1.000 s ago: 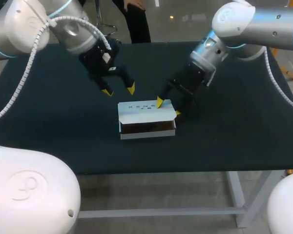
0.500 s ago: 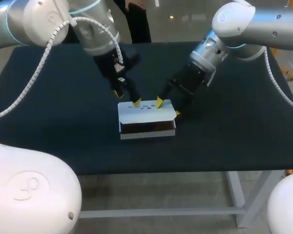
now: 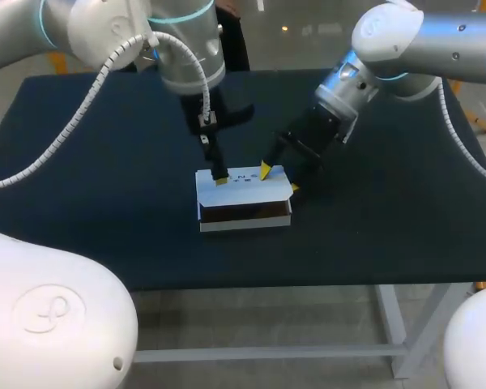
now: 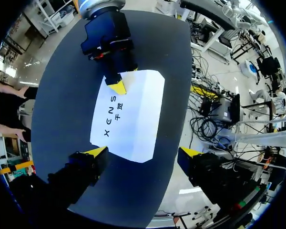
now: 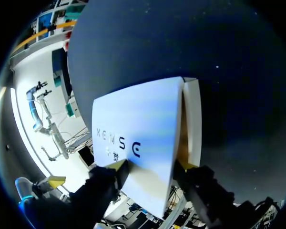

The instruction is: Assemble the packaging by folding the flat box into shape, placing the metal phone stand inside, and closing the box properly

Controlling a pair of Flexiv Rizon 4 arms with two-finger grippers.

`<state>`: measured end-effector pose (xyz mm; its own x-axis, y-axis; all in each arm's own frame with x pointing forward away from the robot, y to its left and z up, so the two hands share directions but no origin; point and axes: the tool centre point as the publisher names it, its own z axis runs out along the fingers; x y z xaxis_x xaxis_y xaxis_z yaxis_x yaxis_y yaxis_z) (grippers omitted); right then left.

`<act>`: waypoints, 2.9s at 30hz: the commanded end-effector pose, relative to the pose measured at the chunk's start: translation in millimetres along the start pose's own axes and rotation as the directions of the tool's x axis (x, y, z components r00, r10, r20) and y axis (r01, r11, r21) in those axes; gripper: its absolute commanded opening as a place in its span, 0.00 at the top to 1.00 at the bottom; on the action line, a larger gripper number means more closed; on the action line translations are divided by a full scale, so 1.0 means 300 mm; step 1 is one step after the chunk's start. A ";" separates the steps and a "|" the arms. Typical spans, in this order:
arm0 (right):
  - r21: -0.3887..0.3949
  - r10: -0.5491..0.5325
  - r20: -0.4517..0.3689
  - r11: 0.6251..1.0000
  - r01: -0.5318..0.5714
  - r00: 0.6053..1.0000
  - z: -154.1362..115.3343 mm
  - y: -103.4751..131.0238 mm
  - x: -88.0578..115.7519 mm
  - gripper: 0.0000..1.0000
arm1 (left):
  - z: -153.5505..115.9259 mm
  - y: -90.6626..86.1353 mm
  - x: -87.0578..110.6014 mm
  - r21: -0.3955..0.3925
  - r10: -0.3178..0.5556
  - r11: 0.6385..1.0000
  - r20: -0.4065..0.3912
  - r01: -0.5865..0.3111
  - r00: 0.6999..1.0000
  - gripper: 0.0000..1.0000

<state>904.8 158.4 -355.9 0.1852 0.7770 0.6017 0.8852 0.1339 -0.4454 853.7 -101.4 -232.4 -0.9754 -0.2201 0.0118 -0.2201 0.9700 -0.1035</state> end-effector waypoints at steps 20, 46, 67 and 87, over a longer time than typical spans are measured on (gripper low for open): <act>0.001 -0.001 0.001 1.000 0.001 1.000 0.001 0.002 0.000 0.35 | 0.138 -0.036 -0.007 0.003 0.114 0.993 0.048 -0.114 0.992 0.07; 0.001 -0.001 0.001 1.000 0.001 1.000 0.001 0.002 0.000 0.30 | 0.255 -0.019 -0.042 -0.001 0.087 0.996 0.022 -0.087 0.996 0.40; 0.001 -0.001 0.001 1.000 0.001 1.000 0.001 0.002 0.000 0.31 | 0.292 -0.012 -0.045 -0.011 0.113 0.994 0.081 -0.112 0.990 0.43; 0.001 -0.001 0.001 1.000 0.001 1.000 0.001 0.002 0.000 0.33 | 0.323 -0.036 -0.081 -0.029 0.088 0.996 0.186 -0.084 0.979 0.30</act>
<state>904.6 158.0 -356.1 0.1853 0.7772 0.6013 0.8855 0.1333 -0.4451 882.1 -112.0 -327.0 -0.9743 -0.1455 -0.1717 -0.1323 0.9875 -0.0862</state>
